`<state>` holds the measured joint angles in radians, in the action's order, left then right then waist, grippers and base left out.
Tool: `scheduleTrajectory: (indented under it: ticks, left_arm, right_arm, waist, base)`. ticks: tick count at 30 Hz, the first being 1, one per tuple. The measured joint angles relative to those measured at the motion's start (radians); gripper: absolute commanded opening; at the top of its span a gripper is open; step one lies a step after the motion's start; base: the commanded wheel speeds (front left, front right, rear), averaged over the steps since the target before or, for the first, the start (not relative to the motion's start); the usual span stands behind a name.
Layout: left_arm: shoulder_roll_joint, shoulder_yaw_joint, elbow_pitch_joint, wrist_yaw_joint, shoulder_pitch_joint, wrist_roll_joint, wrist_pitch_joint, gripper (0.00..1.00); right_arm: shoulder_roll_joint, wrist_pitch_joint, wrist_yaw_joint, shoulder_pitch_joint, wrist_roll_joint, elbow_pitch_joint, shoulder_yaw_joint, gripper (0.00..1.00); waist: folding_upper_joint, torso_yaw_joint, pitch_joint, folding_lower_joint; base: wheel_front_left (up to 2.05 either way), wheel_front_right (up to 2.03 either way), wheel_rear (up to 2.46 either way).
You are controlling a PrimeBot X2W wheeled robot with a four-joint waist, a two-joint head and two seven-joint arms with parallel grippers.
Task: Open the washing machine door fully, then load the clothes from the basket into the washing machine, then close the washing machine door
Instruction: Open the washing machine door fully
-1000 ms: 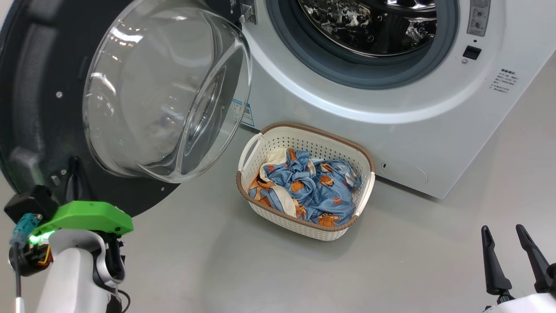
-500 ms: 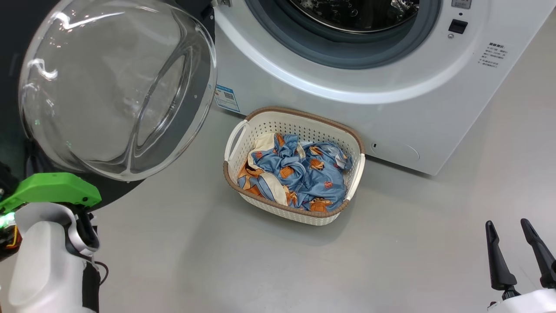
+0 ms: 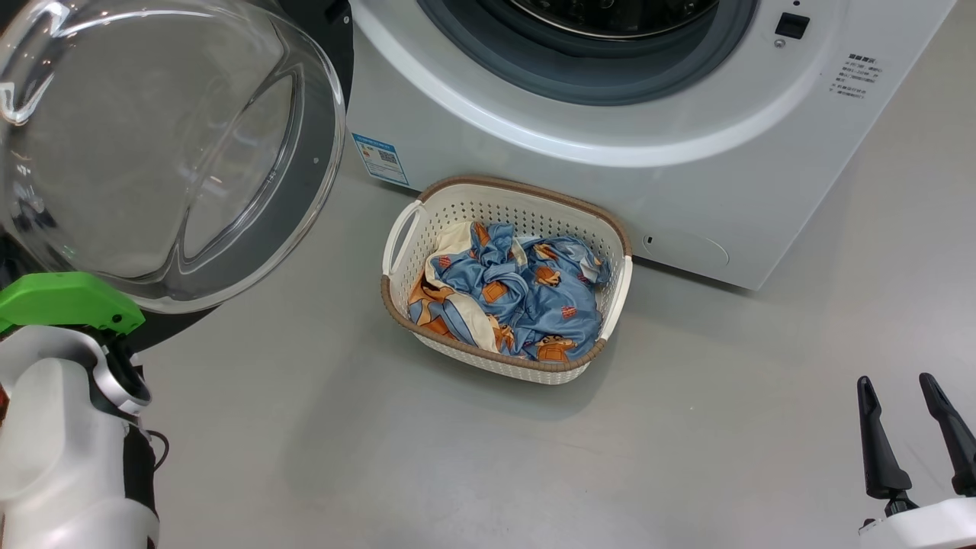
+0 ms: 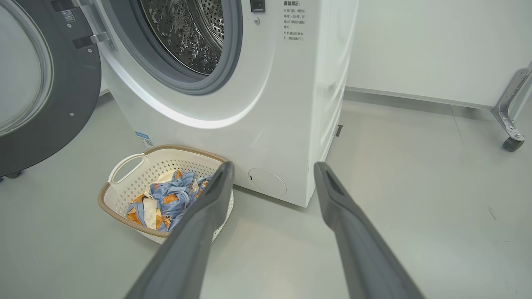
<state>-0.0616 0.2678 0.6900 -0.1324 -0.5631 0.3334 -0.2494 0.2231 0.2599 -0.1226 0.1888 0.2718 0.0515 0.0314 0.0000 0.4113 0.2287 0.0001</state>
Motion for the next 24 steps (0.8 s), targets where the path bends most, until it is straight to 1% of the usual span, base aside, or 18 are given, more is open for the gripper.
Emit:
scheduleTrajectory:
  ticks: [10, 15, 22, 24]
  left_arm:
    - [-0.006, 0.023, 0.054, 0.000, -0.043, -0.010, -0.003, 0.00]
    - [0.010, 0.020, 0.065, 0.000, -0.050, -0.012, -0.003, 0.00]
    - [0.028, 0.018, 0.025, 0.001, -0.049, -0.015, -0.003, 0.00]
    - [0.030, 0.019, 0.009, 0.009, -0.045, -0.015, -0.003, 0.00]
  right_arm:
    - [0.000, 0.000, 0.000, -0.005, 0.000, 0.005, 0.000, 1.00]
    - [-0.006, 0.000, 0.000, -0.014, 0.001, 0.018, 0.002, 1.00]
    - [-0.027, 0.000, 0.000, -0.016, 0.005, 0.031, 0.008, 1.00]
    - [-0.034, 0.000, 0.000, -0.016, 0.010, 0.035, 0.004, 1.00]
  waist:
    - [0.0000, 0.001, 0.002, 0.0000]
    - [0.0000, 0.006, -0.014, 0.0000]
    - [0.0000, 0.022, -0.054, 0.0000]
    - [0.0000, 0.027, -0.068, 0.0000]
  base:
    - [0.00, 0.00, 0.00]
    - [0.00, 0.00, 0.00]
    - [0.00, 0.00, 0.00]
    - [0.00, 0.00, 0.00]
